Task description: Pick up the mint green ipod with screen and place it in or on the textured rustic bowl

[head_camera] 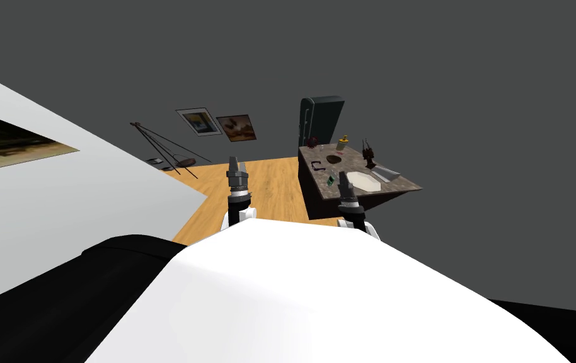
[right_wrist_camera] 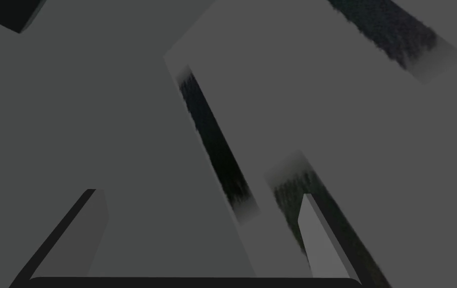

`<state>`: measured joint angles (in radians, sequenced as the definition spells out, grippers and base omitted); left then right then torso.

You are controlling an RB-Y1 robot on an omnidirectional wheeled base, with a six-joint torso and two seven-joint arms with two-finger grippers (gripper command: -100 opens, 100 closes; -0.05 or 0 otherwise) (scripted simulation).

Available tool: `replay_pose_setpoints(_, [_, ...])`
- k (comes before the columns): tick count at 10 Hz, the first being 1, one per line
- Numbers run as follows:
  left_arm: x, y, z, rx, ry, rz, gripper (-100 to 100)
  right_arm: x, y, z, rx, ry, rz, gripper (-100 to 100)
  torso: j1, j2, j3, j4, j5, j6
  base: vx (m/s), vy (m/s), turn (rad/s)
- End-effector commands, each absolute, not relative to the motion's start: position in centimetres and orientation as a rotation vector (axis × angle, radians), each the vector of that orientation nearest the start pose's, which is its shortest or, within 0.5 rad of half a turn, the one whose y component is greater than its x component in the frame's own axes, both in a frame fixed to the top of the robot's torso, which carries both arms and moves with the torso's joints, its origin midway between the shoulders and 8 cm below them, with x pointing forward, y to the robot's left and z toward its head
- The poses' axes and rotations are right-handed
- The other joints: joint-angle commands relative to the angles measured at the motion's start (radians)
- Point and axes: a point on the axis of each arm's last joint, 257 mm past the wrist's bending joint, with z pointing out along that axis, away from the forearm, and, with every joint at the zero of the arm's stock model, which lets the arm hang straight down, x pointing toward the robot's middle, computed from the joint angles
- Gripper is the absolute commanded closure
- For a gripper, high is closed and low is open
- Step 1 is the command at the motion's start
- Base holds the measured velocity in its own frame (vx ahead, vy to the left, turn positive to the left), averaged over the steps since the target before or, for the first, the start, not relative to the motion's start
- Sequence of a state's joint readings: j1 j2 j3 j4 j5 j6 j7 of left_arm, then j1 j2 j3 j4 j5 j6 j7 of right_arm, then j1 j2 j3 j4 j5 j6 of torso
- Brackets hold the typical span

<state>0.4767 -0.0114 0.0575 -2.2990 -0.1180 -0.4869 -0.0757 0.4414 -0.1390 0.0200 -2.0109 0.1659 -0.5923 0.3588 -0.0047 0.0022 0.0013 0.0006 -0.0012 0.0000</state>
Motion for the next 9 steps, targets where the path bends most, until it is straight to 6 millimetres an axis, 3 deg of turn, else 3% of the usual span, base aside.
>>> replay_pose_setpoints(1, [34.3, 28.2, 3.7, -0.537, 0.666, -1.11, 0, 38.8, -24.9, -8.3, 0.344, 1.006, 0.841, -100, 0.0, 0.0, 0.0, 0.0, 0.0, 0.0, -0.022, -0.077, -0.026])
replay_pose_setpoints(3, [34.3, 28.2, 3.7, -0.537, 0.666, -1.11, 0, 39.4, -25.1, -9.6, 0.337, 1.035, 0.802, -100, -0.001, 0.0, 0.0, 0.0, 0.0, 0.0, -0.03, -0.078, -0.027])
replay_pose_setpoints(9, [34.3, 28.2, 3.7, -0.537, 0.666, -1.11, 0, 42.3, -26.3, -17.4, 0.268, 1.211, 0.591, -100, -0.002, -0.001, 0.0, 0.0, 0.0, 0.0, -0.025, -0.08, -0.038])
